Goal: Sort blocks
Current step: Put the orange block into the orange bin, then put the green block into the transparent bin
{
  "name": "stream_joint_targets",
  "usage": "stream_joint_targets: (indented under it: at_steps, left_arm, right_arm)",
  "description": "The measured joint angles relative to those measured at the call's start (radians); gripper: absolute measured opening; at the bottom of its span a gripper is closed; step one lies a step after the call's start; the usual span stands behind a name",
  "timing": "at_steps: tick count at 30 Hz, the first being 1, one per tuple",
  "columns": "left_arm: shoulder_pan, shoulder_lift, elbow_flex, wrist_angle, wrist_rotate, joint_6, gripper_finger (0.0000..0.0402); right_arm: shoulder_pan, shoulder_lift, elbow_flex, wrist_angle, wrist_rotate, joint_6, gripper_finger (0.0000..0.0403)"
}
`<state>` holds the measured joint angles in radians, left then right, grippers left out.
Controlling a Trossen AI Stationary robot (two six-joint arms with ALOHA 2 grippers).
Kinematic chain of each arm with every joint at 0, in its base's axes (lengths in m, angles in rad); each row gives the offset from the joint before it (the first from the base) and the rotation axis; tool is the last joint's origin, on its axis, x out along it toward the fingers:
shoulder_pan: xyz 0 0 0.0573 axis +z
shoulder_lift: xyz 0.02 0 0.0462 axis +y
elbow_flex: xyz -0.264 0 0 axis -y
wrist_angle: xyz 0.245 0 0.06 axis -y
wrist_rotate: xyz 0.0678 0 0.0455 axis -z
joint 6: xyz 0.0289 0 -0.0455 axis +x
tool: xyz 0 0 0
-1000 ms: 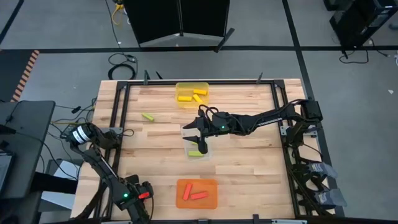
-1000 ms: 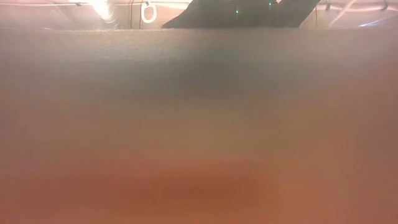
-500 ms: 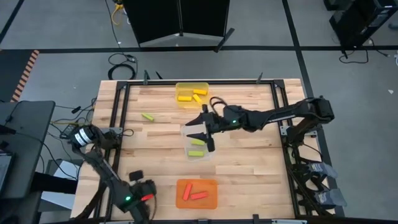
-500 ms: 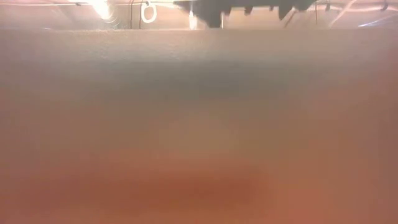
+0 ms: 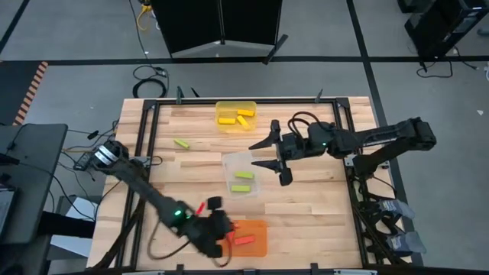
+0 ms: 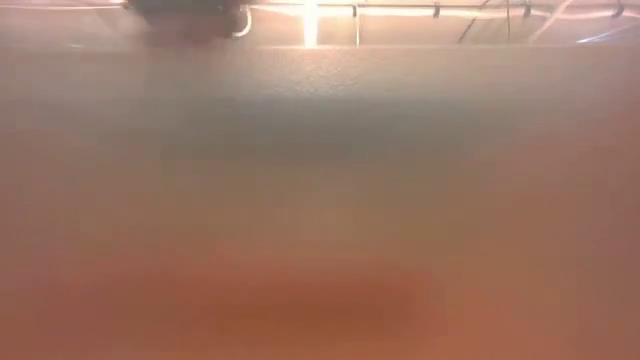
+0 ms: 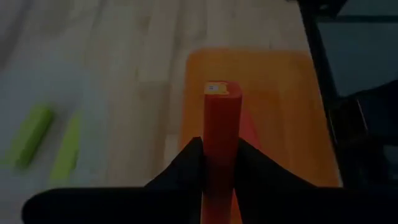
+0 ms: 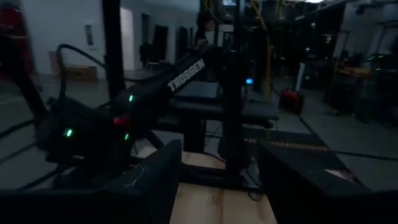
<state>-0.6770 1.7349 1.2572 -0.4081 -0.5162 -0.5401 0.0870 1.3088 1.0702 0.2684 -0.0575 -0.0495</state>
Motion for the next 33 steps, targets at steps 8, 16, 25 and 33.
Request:
stream_joint_targets:
  at_steps: [8, 16, 25, 33]
  left_arm:
    - [0.107, 0.100, -0.001, 0.104, 0.257, 0.113, 0.0065]
    - [0.100, 0.118, 0.004, 0.130, 0.280, 0.095, 0.0172]
    - [0.021, -0.044, 0.014, 0.183, 0.055, 0.219, 0.0268]
    - [-0.117, -0.286, 0.014, 0.130, -0.291, 0.349, 0.0239]
  right_arm:
    - [0.033, -0.042, 0.000, -0.085, 0.076, -0.007, 0.0220]
    - [0.027, -0.013, 0.000, -0.100, 0.095, -0.001, 0.0220]
    - [-0.055, 0.083, 0.036, -0.158, 0.105, 0.142, 0.0220]
    - [-0.152, 0.328, 0.287, -0.276, 0.089, 0.149, 0.0220]
